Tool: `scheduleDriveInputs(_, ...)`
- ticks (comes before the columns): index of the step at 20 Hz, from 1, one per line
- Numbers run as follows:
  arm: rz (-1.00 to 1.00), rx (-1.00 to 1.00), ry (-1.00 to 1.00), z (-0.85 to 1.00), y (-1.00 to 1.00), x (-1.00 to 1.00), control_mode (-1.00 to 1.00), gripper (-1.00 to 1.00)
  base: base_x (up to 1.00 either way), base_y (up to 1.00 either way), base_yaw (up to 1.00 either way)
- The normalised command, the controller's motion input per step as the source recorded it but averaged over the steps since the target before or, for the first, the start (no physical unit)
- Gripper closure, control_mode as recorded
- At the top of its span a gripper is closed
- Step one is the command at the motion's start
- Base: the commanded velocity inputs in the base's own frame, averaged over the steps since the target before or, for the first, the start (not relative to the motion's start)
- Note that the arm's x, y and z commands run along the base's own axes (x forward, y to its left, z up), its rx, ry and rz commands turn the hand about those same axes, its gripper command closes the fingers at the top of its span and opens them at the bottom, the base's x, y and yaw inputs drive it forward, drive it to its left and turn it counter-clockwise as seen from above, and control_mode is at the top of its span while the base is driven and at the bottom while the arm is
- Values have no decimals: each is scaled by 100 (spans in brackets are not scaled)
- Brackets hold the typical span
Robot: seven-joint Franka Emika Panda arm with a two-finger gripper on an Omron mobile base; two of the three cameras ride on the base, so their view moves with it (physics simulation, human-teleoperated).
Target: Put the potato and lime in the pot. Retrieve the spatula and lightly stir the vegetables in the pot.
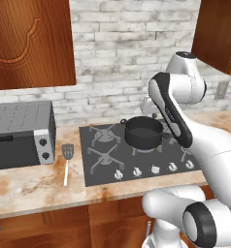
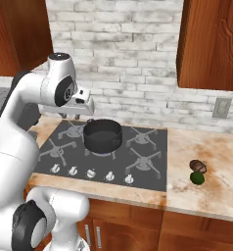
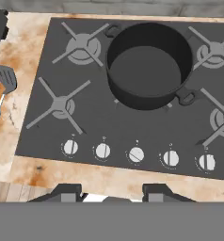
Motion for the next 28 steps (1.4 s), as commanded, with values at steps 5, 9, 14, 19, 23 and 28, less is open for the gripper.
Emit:
scheduleDriveInputs(5,1,0,-6,0,-2,-27,-100,-100,0,0,0)
scheduleDriveInputs(9,-3,2,-18,0,-77,-38,-100,-100,0,0,0)
scheduleDriveInputs(14,-15,8,-23,0,-100,-23,-100,-100,0,0,0)
scheduleDriveInputs(19,-26,8,-7,0,-100,-10,-100,-100,0,0,0)
scheduleDriveInputs(23,-28,5,0,0,-100,0,-100,-100,0,0,0)
scheduleDriveInputs(28,-24,0,6,0,-100,6,-100,-100,0,0,0)
